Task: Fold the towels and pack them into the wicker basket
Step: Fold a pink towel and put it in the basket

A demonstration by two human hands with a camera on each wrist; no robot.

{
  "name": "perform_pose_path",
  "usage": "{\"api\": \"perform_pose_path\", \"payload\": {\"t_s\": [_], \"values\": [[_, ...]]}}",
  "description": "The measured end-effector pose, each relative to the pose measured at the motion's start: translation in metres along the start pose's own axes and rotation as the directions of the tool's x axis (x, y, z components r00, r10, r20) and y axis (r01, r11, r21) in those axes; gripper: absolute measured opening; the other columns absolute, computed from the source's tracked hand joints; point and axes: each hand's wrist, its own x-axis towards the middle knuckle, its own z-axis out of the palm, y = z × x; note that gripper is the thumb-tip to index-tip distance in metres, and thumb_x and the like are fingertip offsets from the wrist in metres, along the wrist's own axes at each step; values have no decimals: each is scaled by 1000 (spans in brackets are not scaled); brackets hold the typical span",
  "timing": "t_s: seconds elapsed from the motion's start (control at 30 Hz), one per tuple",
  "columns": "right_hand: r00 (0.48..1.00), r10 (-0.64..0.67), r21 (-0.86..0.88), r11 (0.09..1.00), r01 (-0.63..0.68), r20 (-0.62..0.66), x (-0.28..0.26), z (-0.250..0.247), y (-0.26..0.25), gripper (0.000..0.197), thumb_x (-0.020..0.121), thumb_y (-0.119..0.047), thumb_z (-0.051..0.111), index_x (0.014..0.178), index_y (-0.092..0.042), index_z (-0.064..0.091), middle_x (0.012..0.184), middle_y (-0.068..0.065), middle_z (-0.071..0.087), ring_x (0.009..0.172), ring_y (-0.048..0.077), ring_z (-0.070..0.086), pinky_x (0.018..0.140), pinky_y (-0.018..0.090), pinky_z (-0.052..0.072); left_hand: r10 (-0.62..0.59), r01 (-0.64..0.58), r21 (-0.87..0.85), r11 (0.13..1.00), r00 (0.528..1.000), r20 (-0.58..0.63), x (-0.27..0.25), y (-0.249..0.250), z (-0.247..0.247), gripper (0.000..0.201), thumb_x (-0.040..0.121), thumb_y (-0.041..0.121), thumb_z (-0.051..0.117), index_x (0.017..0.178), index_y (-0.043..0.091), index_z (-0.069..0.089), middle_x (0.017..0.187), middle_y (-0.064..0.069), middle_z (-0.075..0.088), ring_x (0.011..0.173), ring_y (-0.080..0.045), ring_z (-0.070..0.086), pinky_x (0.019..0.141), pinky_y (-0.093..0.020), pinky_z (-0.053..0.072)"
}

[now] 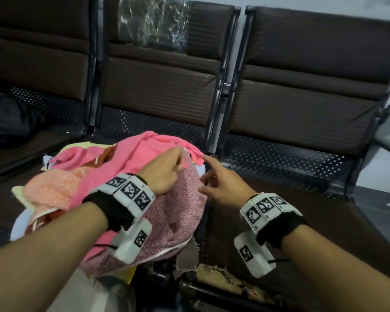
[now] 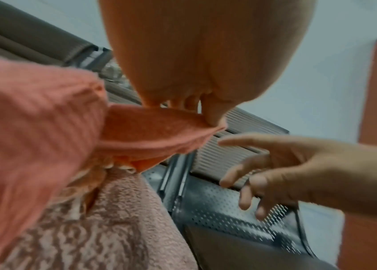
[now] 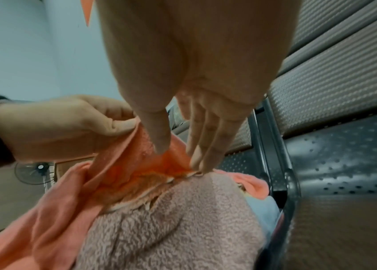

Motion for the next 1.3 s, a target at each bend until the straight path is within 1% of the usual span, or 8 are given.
{"api": "perform_pose_path", "payload": {"t_s": [0.23, 0.4, 0.53, 0.73, 0.87, 0.93, 1.13, 1.3], "values": [[996, -86, -156, 984, 91, 35, -65, -37, 12, 48, 82, -30, 72, 127, -29, 55, 97, -10, 63, 86, 7, 57, 78, 21, 43, 212, -170, -443, 880, 976, 48, -18, 67, 17, 16, 95, 2, 46, 86, 16, 45, 90, -23, 58, 85, -33, 55, 87, -44, 43], [990, -88, 17, 996, 91, -109, -89, -41, 19, 66, 80, -18, 72, 137, -19, 39, 100, -3, 58, 90, 13, 57, 81, 28, 47, 297, -237, -633, 737, 955, -12, -19, 105, 30, 18, 91, -8, 46, 86, 9, 47, 71, -1, 53, 62, 1, 52, 65, -13, 42], [908, -394, -48, 919, 391, -145, -86, -45, 11, 18, 80, -7, 61, 96, 0, 67, 90, -12, 59, 88, -6, 57, 75, 1, 41, 360, -255, -700, 667, 933, 4, -19, 127, 39, 18, 90, -9, 46, 85, 8, 48, 73, -2, 56, 66, -2, 57, 68, -16, 46], [990, -40, -171, 985, 16, -136, -81, -68, 23, 16, 88, -1, 49, 93, -7, 63, 89, 3, 63, 86, 15, 57, 74, 26, 40, 131, -249, -588, 770, 963, -235, 5, 119, 38, 23, 98, 7, 42, 86, 24, 51, 78, 8, 51, 67, 2, 46, 70, -19, 37], [952, 24, 242, 969, 53, -304, -84, -94, 13, 18, 99, -9, 42, 82, -9, 49, 50, 1, 56, 45, 17, 56, 49, 32, 46, 87, -223, -453, 863, 950, -301, 23, 109, 36, 4, 95, 31, 50, 95, 27, 47, 88, 16, 50, 81, 0, 49, 82, -22, 39], [897, 29, 421, 889, 178, -441, -87, -109, 4, 20, 99, -11, 44, 80, -9, 49, 40, 1, 49, 27, 14, 45, 32, 21, 36, 154, -268, -355, 896, 935, -319, 30, 112, 39, 21, 92, 35, 55, 105, 25, 43, 94, 16, 50, 83, 1, 50, 76, -15, 39], [667, 179, 563, 712, 420, -723, -85, -131, 1, 22, 93, -12, 56, 72, -12, 59, 44, -9, 47, 30, 4, 38, 31, 13, 29, 284, -432, -329, 840, 866, -411, 46, 131, 60, 11, 92, 20, 56, 103, 20, 53, 80, 15, 50, 72, 3, 47, 72, -16, 38], [770, 265, 585, 794, 167, -581, -75, -103, 24, 10, 88, -3, 62, 82, -11, 65, 45, -10, 52, 36, 2, 44, 38, 17, 39, 238, -278, -154, 948, 942, -236, 48, 105, 78, 9, 92, 20, 56, 96, 13, 60, 81, 7, 60, 80, -16, 58, 69, -26, 38]]}}
